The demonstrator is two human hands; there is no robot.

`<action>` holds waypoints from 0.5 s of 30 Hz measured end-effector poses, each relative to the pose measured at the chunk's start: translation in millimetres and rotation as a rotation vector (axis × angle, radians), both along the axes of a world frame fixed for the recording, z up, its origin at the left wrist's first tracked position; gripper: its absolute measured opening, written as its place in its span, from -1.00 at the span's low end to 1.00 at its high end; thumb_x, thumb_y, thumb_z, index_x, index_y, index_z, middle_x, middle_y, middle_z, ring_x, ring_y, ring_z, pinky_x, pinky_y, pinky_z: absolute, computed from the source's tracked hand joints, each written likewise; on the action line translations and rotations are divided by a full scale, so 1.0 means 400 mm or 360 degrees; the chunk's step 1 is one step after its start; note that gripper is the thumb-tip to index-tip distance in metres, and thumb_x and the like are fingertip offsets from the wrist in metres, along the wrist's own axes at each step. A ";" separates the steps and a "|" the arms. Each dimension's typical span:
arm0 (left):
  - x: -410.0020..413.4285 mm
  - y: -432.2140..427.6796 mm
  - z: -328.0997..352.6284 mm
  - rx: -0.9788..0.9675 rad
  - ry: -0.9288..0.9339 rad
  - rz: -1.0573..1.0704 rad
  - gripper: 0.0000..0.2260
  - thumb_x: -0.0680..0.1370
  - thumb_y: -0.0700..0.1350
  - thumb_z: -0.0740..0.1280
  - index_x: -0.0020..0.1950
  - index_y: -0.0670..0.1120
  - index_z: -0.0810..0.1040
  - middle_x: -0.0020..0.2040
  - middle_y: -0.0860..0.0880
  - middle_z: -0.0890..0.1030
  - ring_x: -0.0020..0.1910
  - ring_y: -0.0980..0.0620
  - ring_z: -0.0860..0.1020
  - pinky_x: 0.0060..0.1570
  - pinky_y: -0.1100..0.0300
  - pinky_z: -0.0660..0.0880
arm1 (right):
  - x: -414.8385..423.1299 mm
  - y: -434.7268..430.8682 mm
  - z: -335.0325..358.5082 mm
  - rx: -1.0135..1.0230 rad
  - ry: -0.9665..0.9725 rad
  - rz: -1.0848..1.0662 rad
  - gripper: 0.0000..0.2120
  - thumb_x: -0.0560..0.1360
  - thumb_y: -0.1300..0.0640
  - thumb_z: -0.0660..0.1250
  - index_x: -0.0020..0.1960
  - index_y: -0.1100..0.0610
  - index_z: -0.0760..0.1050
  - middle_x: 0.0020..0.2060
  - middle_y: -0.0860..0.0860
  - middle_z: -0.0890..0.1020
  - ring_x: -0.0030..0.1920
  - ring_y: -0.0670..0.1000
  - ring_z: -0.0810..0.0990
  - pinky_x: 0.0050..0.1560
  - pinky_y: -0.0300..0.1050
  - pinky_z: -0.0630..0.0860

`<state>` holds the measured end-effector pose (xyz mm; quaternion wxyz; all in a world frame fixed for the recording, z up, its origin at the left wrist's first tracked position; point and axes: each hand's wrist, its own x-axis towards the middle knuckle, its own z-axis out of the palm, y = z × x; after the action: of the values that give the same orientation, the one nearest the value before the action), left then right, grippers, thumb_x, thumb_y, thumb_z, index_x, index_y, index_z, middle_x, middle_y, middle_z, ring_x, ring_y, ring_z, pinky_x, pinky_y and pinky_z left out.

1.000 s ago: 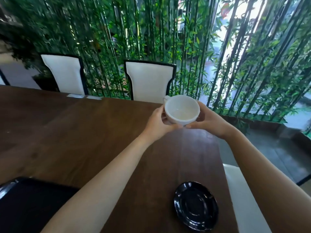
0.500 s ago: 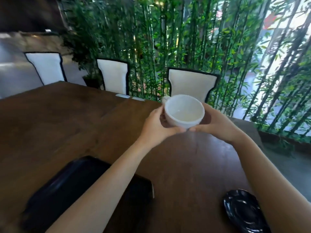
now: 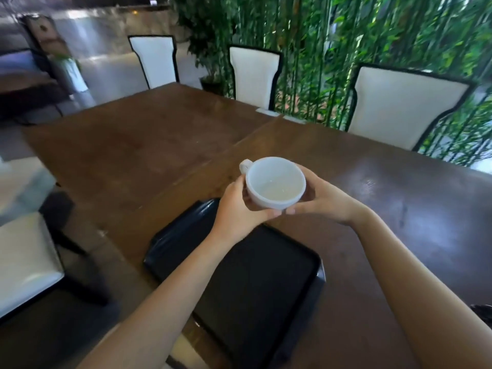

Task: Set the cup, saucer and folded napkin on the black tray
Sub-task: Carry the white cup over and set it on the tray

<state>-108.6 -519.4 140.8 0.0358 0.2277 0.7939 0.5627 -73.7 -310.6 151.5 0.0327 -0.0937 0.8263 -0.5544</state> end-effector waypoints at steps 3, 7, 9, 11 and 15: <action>-0.030 -0.051 -0.062 -0.0034 -0.0077 0.0059 -0.32 0.26 -0.05 0.58 0.30 0.11 0.37 0.21 0.12 0.49 0.18 0.17 0.46 0.06 0.36 0.44 | -0.055 -0.049 -0.067 -0.0025 -0.0107 0.0081 -0.12 0.26 0.06 0.56 0.44 -0.14 0.15 0.36 -0.14 0.38 0.35 -0.15 0.37 0.34 -0.11 0.35; -0.071 -0.092 -0.150 -0.0115 -0.0185 0.0174 -0.28 0.28 -0.03 0.57 0.37 0.07 0.33 0.24 0.14 0.43 0.19 0.18 0.39 0.12 0.26 0.38 | -0.111 -0.095 -0.170 -0.0106 -0.0256 0.0054 -0.10 0.20 0.04 0.58 0.40 -0.13 0.16 0.34 -0.13 0.37 0.32 -0.17 0.39 0.32 -0.12 0.39; -0.090 -0.105 -0.197 -0.0138 -0.0232 0.0223 -0.26 0.28 -0.04 0.57 0.39 0.07 0.32 0.24 0.13 0.42 0.19 0.19 0.37 0.14 0.24 0.37 | -0.137 -0.111 -0.219 -0.0138 -0.0359 0.0053 -0.14 0.22 0.08 0.58 0.37 -0.16 0.19 0.30 -0.16 0.41 0.27 -0.21 0.43 0.32 -0.11 0.42; -0.105 -0.115 -0.243 -0.0151 -0.0270 0.0267 -0.24 0.28 -0.03 0.57 0.40 0.07 0.30 0.25 0.13 0.40 0.19 0.21 0.35 0.14 0.27 0.34 | -0.165 -0.126 -0.257 -0.0151 -0.0442 0.0110 -0.17 0.26 0.14 0.56 0.39 -0.13 0.21 0.30 -0.13 0.43 0.28 -0.17 0.44 0.34 -0.09 0.40; -0.130 -0.125 -0.326 -0.0147 -0.0295 0.0376 -0.25 0.27 -0.03 0.58 0.38 0.07 0.30 0.23 0.16 0.40 0.18 0.25 0.39 0.10 0.43 0.30 | -0.225 -0.159 -0.312 -0.0144 -0.0530 0.0249 -0.16 0.28 0.22 0.53 0.42 -0.08 0.19 0.34 -0.05 0.39 0.34 -0.07 0.39 0.35 -0.05 0.37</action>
<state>-160.8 -569.2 10.4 0.0528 0.0780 0.8334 0.5445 -163.6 -374.3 26.8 0.2078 -0.0658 0.7740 -0.5945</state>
